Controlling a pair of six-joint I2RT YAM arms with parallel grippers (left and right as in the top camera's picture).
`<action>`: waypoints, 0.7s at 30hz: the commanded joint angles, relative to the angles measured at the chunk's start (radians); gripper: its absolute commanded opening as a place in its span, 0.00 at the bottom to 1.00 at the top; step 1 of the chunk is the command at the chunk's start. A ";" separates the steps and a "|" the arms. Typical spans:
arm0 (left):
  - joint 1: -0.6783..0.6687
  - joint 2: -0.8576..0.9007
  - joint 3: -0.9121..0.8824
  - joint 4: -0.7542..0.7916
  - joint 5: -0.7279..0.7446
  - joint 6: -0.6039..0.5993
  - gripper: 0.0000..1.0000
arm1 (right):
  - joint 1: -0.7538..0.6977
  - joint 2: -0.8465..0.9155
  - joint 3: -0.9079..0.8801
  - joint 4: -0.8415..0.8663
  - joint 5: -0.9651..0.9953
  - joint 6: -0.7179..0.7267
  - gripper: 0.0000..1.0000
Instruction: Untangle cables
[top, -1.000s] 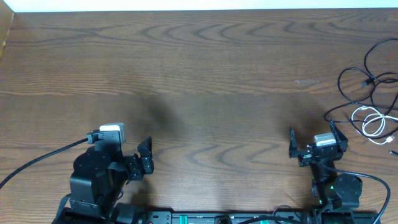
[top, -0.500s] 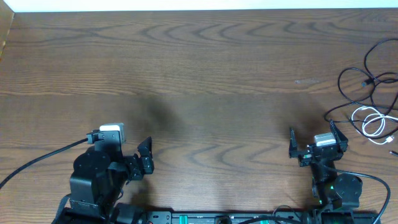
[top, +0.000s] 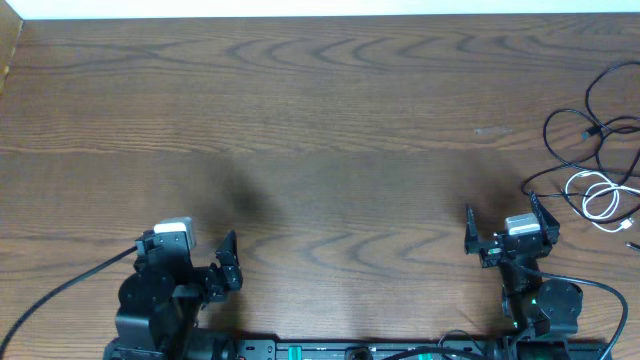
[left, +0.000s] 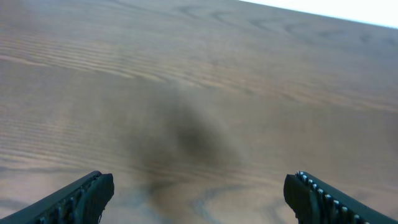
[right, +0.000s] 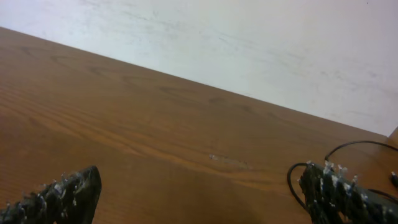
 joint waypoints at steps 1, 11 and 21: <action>0.045 -0.085 -0.090 0.072 -0.015 0.020 0.93 | -0.012 -0.007 -0.001 -0.005 0.008 0.013 0.99; 0.116 -0.238 -0.315 0.314 -0.014 0.020 0.93 | -0.012 -0.007 -0.001 -0.005 0.008 0.013 0.99; 0.125 -0.287 -0.508 0.625 -0.015 0.021 0.93 | -0.012 -0.007 -0.001 -0.005 0.008 0.013 0.99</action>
